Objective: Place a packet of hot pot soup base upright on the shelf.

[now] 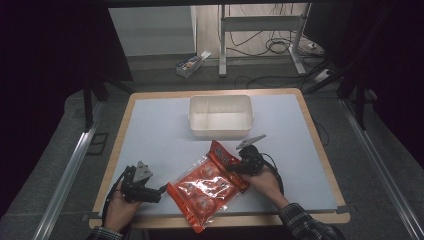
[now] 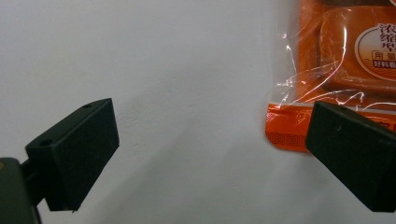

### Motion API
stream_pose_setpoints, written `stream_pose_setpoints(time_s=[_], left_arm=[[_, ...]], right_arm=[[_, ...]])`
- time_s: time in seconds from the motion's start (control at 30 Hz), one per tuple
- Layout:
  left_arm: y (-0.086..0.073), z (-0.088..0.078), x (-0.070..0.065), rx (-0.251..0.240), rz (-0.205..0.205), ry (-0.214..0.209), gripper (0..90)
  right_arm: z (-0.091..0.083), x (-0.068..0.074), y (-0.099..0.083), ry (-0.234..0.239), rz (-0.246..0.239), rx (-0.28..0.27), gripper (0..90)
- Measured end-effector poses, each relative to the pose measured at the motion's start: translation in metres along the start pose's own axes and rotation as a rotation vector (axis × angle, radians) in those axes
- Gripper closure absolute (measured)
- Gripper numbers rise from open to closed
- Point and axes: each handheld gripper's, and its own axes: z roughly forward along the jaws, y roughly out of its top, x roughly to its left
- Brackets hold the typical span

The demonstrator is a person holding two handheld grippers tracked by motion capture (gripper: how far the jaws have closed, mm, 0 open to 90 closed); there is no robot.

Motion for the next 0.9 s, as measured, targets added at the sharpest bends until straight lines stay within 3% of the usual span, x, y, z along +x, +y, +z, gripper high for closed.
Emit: stream_pose_setpoints(time_s=[0.43, 0.9], left_arm=[[0.0, -0.001, 0.0, -0.004, -0.004, 0.008, 2.6], [0.0, -0.001, 0.0, -0.004, 0.0, 0.009, 2.6]], right_arm=[[-0.027, 0.014, 0.016, 0.038, -0.021, -0.022, 88.8], [-0.051, 0.037, 0.048, 0.096, -0.099, -0.038, 88.8]])
